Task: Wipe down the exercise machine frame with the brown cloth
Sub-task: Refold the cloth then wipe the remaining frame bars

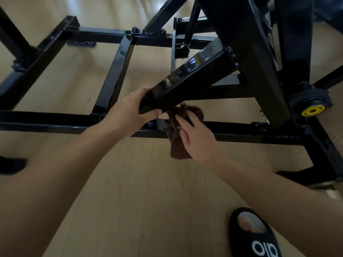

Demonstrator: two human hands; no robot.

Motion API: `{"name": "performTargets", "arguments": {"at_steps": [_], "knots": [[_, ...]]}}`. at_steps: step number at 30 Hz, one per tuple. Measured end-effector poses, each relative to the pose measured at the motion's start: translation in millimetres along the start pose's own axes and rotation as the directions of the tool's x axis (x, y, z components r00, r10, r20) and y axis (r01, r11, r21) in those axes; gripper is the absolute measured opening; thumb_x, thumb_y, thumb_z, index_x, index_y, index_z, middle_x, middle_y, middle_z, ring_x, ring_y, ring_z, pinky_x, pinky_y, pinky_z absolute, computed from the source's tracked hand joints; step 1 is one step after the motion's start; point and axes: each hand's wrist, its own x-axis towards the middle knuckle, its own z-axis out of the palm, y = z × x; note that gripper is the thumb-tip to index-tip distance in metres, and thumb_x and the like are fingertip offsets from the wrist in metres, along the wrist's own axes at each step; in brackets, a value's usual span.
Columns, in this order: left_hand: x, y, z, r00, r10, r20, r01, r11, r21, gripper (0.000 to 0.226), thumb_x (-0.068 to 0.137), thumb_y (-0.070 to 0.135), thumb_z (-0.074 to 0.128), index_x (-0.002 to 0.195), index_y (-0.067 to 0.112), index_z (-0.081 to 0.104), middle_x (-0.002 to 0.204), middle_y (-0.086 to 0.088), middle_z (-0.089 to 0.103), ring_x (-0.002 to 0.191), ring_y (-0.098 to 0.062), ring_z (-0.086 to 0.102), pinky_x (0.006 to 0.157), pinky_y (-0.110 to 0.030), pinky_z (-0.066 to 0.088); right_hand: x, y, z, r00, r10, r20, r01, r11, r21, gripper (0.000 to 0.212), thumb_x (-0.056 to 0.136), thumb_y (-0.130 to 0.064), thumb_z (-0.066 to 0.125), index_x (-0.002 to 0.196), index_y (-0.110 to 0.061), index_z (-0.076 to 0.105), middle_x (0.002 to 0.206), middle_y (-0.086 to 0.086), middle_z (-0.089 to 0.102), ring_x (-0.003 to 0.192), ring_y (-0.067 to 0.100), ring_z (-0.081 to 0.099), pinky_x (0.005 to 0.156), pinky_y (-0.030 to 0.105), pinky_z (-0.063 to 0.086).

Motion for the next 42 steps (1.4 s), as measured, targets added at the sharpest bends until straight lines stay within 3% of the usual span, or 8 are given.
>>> {"name": "performTargets", "arguments": {"at_steps": [4, 10, 14, 22, 26, 34, 38, 42], "knots": [[-7.8, -5.4, -0.6, 0.999, -0.001, 0.033, 0.002, 0.999, -0.032, 0.078, 0.091, 0.031, 0.075, 0.154, 0.043, 0.03, 0.136, 0.013, 0.054, 0.12, -0.007, 0.048, 0.101, -0.034, 0.041, 14.0, -5.2, 7.2, 0.976, 0.216, 0.016, -0.216, 0.976, 0.027, 0.043, 0.11, -0.034, 0.037, 0.145, -0.017, 0.054, 0.148, 0.012, 0.049, 0.125, 0.031, 0.059, 0.096, 0.038, 0.052], [-12.5, 0.1, -3.0, 0.999, -0.022, 0.032, 0.023, 0.999, -0.048, 0.086, 0.092, 0.024, 0.075, 0.16, 0.034, 0.024, 0.146, 0.002, 0.053, 0.132, -0.019, 0.052, 0.112, -0.047, 0.045, -12.3, -16.7, -12.9, 0.997, -0.004, 0.076, -0.01, 0.983, 0.185, 0.035, 0.107, -0.027, 0.048, 0.138, -0.017, 0.063, 0.141, 0.002, 0.055, 0.123, 0.018, 0.055, 0.105, 0.033, 0.048], [-10.8, 2.0, -3.5, 0.998, -0.037, 0.046, 0.04, 0.998, -0.056, 0.086, 0.094, 0.032, 0.072, 0.162, 0.034, 0.02, 0.147, 0.001, 0.054, 0.133, -0.022, 0.053, 0.113, -0.047, 0.044, -21.3, -31.8, -49.2, 0.977, -0.093, -0.191, 0.146, 0.948, 0.282, 0.038, 0.104, -0.025, 0.051, 0.138, -0.012, 0.063, 0.137, 0.008, 0.059, 0.12, 0.006, 0.053, 0.105, 0.012, 0.04], [-16.9, -6.4, -22.7, 0.993, -0.084, -0.085, 0.073, 0.99, -0.119, 0.076, 0.097, 0.033, 0.068, 0.16, 0.035, 0.026, 0.157, 0.005, 0.043, 0.143, -0.016, 0.041, 0.112, -0.036, 0.035, 13.5, -77.3, -139.8, 0.83, -0.307, -0.467, 0.321, 0.946, -0.05, 0.038, 0.105, -0.014, 0.054, 0.14, 0.0, 0.059, 0.145, 0.028, 0.05, 0.124, 0.032, 0.056, 0.104, 0.036, 0.052], [-16.8, 9.3, -40.1, 0.982, -0.079, -0.172, 0.02, 0.948, -0.319, 0.058, 0.105, 0.03, 0.055, 0.158, 0.035, 0.033, 0.152, 0.009, 0.048, 0.14, -0.008, 0.044, 0.118, -0.042, 0.037, 23.4, -86.6, -147.8, 0.949, -0.09, -0.302, 0.018, 0.972, -0.234, 0.039, 0.104, -0.029, 0.05, 0.142, -0.018, 0.054, 0.157, 0.014, 0.036, 0.11, 0.032, 0.062, 0.083, 0.041, 0.059], [-21.8, 59.3, -45.8, 0.948, 0.013, -0.319, -0.148, 0.904, -0.4, 0.029, 0.108, 0.031, 0.042, 0.135, 0.034, 0.053, 0.13, 0.018, 0.059, 0.119, 0.013, 0.052, 0.093, -0.002, 0.04, 36.2, -129.9, -60.6, 0.992, -0.088, 0.095, 0.108, 0.969, -0.222, 0.039, 0.105, -0.033, 0.048, 0.142, -0.019, 0.05, 0.159, 0.008, 0.025, 0.095, 0.03, 0.067, 0.072, 0.032, 0.053], [-27.1, 53.5, -44.6, 0.924, 0.016, -0.382, -0.151, 0.933, -0.326, 0.02, 0.11, 0.026, 0.04, 0.122, 0.023, 0.056, 0.11, 0.016, 0.059, 0.101, 0.008, 0.057, 0.085, -0.011, 0.044, 38.1, -128.9, -53.6, 0.993, -0.111, 0.028, 0.111, 0.994, -0.013, 0.038, 0.106, -0.032, 0.048, 0.143, -0.022, 0.052, 0.155, 0.003, 0.034, 0.108, 0.027, 0.064, 0.08, 0.033, 0.054], [-31.5, 46.0, -44.2, 0.915, 0.027, -0.403, -0.173, 0.927, -0.332, 0.025, 0.111, 0.023, 0.036, 0.114, 0.007, 0.055, 0.1, -0.004, 0.058, 0.095, -0.021, 0.058, 0.089, -0.049, 0.051, 44.6, -118.4, -95.4, 0.953, -0.151, -0.263, 0.175, 0.982, 0.071, 0.042, 0.101, -0.023, 0.059, 0.143, -0.02, 0.053, 0.151, 0.012, 0.042, 0.113, 0.027, 0.062, 0.08, 0.027, 0.049]]}}
